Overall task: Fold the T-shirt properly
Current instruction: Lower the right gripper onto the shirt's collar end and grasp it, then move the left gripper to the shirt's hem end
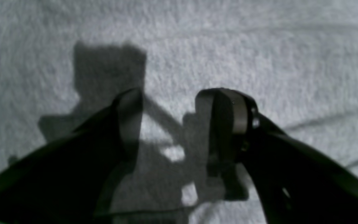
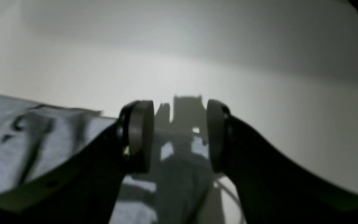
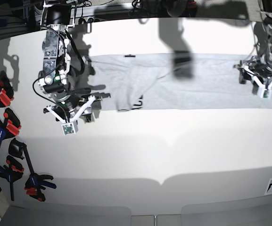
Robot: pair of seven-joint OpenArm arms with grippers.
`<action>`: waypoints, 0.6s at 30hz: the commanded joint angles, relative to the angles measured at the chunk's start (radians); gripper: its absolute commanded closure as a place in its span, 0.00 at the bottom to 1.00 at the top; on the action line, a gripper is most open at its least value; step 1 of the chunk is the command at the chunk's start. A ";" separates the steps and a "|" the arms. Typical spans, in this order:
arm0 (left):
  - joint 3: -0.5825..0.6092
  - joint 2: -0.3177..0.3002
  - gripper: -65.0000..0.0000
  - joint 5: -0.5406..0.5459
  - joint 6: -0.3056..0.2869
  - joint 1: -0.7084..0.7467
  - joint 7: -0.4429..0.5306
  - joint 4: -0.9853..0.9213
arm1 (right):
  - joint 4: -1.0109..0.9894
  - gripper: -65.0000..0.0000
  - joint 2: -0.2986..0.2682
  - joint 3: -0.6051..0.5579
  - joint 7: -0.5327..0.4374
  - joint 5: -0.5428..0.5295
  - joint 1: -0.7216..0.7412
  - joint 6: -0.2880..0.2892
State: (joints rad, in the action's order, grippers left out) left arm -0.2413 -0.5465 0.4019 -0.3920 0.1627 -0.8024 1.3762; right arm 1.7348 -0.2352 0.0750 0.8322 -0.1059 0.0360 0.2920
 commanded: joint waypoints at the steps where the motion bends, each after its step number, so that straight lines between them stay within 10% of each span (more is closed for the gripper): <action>1: 0.001 -0.017 0.45 0.008 0.014 0.006 -0.074 0.013 | 0.019 0.60 -0.009 0.005 -0.017 -0.002 0.019 -0.003; 9: 0.001 0.003 0.45 0.168 -0.008 0.006 -0.114 0.122 | 0.019 0.60 -0.008 0.004 0.023 -0.039 0.016 0.006; 15: 0.001 -0.003 0.45 0.167 -0.008 0.000 -0.094 0.126 | 0.019 0.60 0.030 0.003 0.056 -0.320 -0.004 0.260; 18: 0.001 -0.003 0.45 0.169 -0.008 0.000 -0.090 0.151 | 0.019 0.60 0.077 0.003 0.127 -0.354 -0.010 0.300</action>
State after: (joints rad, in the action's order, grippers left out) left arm -0.2356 -0.5320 0.5575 -0.3939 0.1719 -0.9085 1.5074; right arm 1.7348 -0.1516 0.0742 0.9749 -0.4461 0.0139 0.5819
